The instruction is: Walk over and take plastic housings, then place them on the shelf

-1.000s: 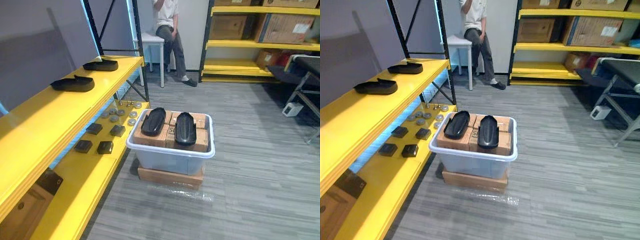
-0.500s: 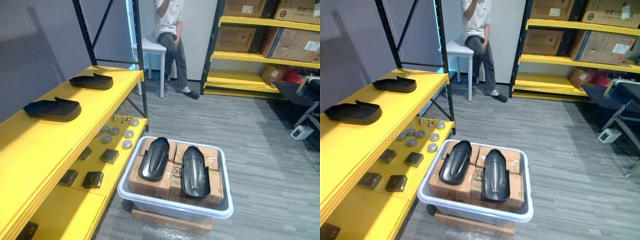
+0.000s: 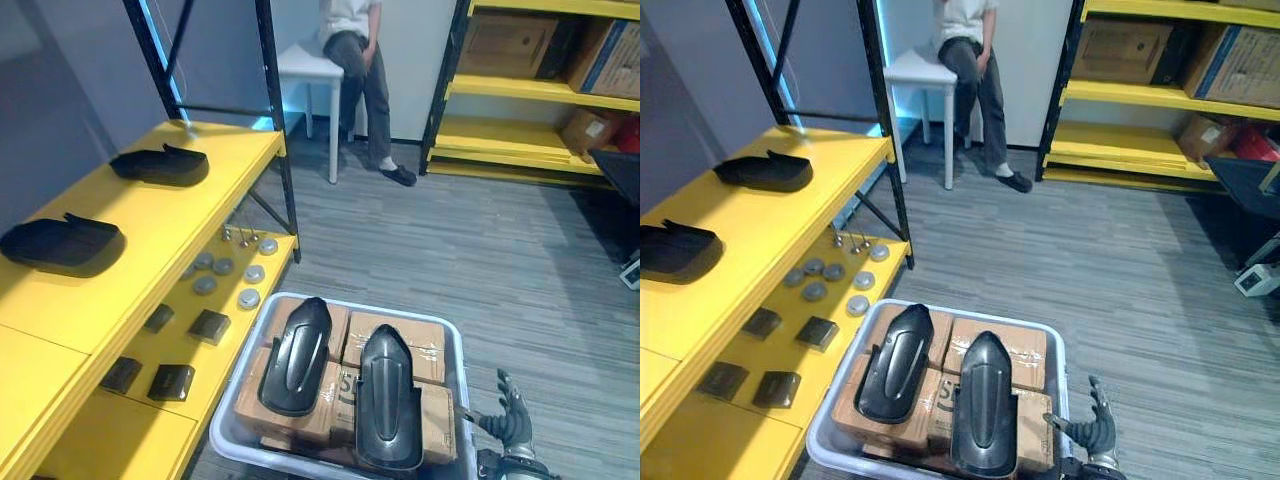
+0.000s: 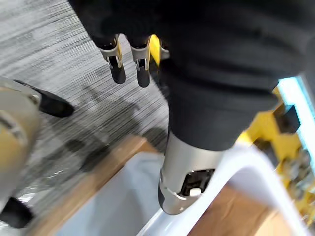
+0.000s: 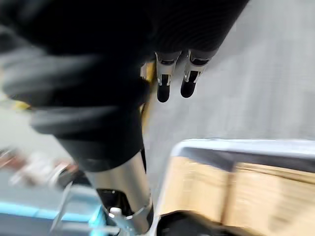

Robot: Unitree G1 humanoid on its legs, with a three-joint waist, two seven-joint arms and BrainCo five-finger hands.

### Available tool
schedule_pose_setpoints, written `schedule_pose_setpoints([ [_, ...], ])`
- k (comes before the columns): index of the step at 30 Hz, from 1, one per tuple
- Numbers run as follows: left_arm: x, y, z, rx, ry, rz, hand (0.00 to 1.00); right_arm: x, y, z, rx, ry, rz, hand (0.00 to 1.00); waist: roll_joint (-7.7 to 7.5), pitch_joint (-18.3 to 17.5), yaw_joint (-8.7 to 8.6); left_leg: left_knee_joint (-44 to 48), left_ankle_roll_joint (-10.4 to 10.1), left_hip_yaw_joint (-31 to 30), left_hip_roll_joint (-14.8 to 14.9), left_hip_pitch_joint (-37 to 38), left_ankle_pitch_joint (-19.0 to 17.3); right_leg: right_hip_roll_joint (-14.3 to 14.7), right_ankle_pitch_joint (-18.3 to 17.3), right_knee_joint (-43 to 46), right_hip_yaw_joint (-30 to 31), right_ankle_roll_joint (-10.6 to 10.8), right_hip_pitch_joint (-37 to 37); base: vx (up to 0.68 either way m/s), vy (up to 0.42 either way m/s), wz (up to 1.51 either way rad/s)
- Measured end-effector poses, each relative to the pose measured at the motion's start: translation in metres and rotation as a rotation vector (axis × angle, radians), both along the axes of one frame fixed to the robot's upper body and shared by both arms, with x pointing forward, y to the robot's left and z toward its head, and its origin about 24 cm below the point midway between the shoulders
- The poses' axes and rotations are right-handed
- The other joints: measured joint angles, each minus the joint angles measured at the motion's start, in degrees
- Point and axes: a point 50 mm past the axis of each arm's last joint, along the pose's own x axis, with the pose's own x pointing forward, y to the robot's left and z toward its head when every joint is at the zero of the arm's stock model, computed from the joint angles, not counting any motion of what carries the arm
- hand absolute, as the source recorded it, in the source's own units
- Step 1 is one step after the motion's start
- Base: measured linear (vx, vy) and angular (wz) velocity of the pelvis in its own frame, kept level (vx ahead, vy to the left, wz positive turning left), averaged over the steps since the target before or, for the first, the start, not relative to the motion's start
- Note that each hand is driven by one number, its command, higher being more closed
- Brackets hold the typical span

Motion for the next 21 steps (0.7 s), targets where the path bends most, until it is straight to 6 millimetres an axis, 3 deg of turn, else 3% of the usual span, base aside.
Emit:
schedule_pose_setpoints([
  [5,0.025,-0.009,0.005,0.026,-0.043,-0.109,0.0,0.041,0.019,0.022,-0.048,-0.128,0.036,0.0,0.08,5.0,0.17,2.1,0.0,-3.3,-1.9,-6.1,0.0,-1.9,3.6,-4.4,-2.6,0.9,-1.5,-0.06,0.074,0.3],
  [7,0.038,-0.014,0.007,0.035,-0.06,-0.15,0.0,0.067,0.024,0.035,-0.081,-0.192,0.022,0.0,0.1,8.7,1.75,3.3,0.0,-3.4,-2.0,-8.5,-0.1,-2.1,5.0,-4.9,-2.9,0.7,-3.0,-0.1,0.065,0.19],
  [10,0.051,-0.015,0.011,0.055,-0.083,-0.156,0.0,0.085,0.026,0.05,-0.135,-0.238,-0.031,0.0,0.28,11.5,2.5,5.1,0.3,-5.2,-2.2,-12.9,-0.4,-2.4,5.7,-5.1,-3.4,0.7,-5.6,-0.11,0.03,0.22],
  [16,0.07,-0.013,0.021,0.11,-0.132,-0.174,0.0,0.091,0.011,0.059,-0.218,-0.24,-0.211,0.0,1.71,16.3,2.79,7.8,1.0,-6.5,-1.9,-18.9,-2.6,-2.2,6.9,-3.2,-3.4,0.8,-11.1,-0.11,0.034,0.05],
  [21,0.073,-0.011,0.023,0.135,-0.129,-0.157,0.0,0.09,0.004,0.053,-0.249,-0.199,-0.3,0.0,1.74,16.7,2.83,10.3,1.2,-6.1,-2.1,-23.1,-2.8,-2.3,8.2,-2.8,-2.2,0.8,-14.8,-0.1,0.05,-0.09],
])
